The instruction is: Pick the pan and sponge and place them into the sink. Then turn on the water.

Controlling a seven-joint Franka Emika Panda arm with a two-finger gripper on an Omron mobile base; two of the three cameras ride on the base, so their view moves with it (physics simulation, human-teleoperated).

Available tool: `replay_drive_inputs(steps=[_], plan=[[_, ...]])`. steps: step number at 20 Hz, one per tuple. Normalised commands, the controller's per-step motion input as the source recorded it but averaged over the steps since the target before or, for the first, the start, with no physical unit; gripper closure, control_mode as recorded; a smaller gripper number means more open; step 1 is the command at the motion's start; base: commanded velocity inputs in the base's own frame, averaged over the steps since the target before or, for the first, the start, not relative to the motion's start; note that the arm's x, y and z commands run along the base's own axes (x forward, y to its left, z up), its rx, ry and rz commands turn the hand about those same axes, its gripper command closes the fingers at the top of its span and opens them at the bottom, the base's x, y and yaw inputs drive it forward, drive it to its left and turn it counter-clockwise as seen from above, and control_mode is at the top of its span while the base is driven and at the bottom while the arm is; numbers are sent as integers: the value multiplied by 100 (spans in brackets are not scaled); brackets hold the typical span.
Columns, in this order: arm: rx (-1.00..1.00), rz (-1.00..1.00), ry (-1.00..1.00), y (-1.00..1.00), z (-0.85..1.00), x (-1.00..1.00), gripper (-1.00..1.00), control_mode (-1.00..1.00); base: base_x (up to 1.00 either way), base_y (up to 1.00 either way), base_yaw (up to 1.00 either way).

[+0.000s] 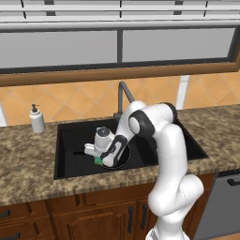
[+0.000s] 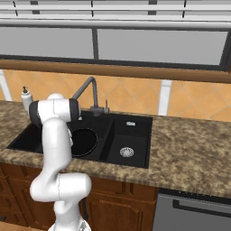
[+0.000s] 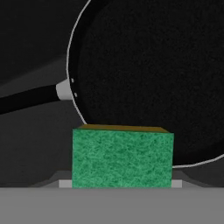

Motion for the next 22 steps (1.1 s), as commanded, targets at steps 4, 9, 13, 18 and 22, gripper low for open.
replay_drive_inputs(steps=[4, 9, 13, 18, 22], plan=[[0, -2, 1, 0, 0, 9, 100, -100, 0, 0, 0], [0, -1, 6, 7, 0, 26, -100, -100, 0, 0, 0], [0, 0, 1, 0, 9, 30, -100, -100, 0, 0, 0], [0, 0, 0, 0, 45, 22, -100, -100, 0, 0, 0], [0, 0, 1, 0, 58, 0, -100, -100, 0, 0, 0]])
